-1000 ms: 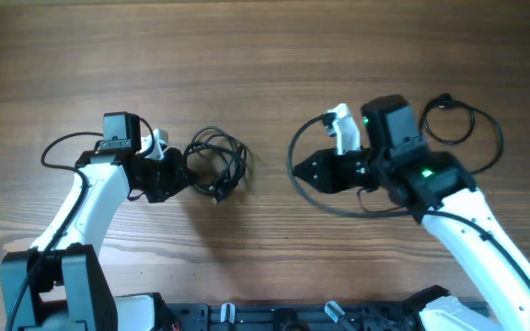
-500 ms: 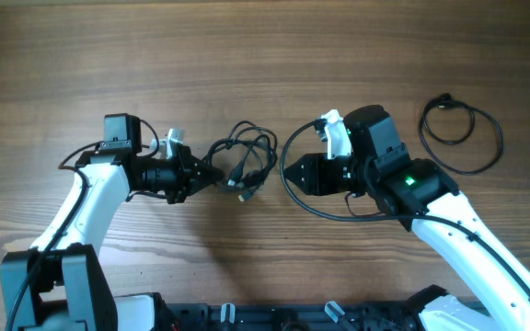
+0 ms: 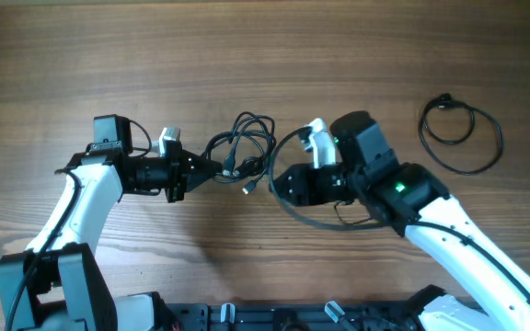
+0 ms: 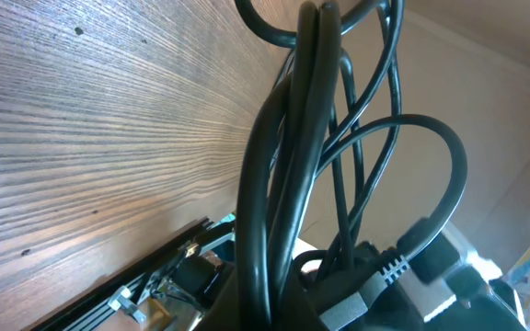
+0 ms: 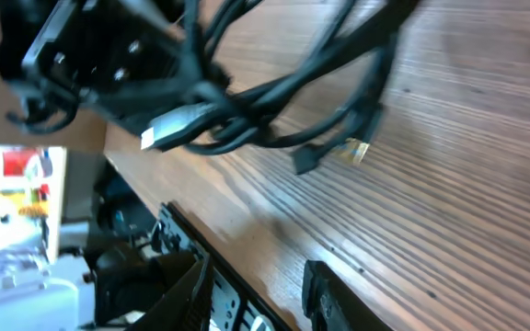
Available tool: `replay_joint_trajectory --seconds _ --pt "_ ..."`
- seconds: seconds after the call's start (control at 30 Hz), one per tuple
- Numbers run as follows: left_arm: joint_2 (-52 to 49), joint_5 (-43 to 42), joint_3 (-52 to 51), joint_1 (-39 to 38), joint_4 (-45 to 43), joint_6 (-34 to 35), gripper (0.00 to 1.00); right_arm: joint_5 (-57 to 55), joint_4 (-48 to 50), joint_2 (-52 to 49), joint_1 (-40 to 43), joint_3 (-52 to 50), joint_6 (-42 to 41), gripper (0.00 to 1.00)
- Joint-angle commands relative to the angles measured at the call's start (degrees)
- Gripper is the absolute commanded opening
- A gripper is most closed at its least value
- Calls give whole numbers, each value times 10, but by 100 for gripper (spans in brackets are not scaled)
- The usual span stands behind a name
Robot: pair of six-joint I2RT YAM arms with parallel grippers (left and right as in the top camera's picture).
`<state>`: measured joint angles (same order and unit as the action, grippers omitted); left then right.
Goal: Untangle cables
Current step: 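Move the right gripper back into the bundle beside the left gripper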
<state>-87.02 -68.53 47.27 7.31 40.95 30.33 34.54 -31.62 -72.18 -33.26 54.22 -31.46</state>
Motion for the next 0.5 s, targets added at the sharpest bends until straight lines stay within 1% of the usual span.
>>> replay_joint_trajectory --seconds 0.0,0.07,0.13,0.2,0.23,0.27,0.3,0.33,0.37,0.43,0.47 --pt "-1 -26 -2 3 0 1 4 -52 20 -7 -16 -5 27 35" --pt "-1 -26 -2 3 0 -7 4 -86 27 -12 -16 -5 -18 34" --pt "-1 -55 -2 3 -14 -40 4 -101 40 -24 -16 -5 -67 35" --pt "-1 -106 -2 3 -45 -91 4 -101 77 -43 -16 -5 -73 35" --pt "-1 -109 -2 3 -62 -113 4 -101 89 -49 -16 -5 -77 34" --pt "-1 -109 -2 3 -78 -144 4 -101 96 -51 -16 -5 -77 34" --pt "-1 -109 -2 3 -88 -176 4 -101 98 -51 -16 -5 -77 30" --pt "-1 -109 -2 3 -93 -212 4 -101 102 -49 -16 -4 -77 28" --pt "-1 -109 -2 3 -93 -272 4 -101 102 -47 -16 -4 -77 29" --pt "-1 -101 -2 3 -82 -325 4 -101 106 -44 -16 -4 -76 31" --pt "-1 -98 -2 3 -73 -369 4 -100 108 -43 -16 -4 -75 31"
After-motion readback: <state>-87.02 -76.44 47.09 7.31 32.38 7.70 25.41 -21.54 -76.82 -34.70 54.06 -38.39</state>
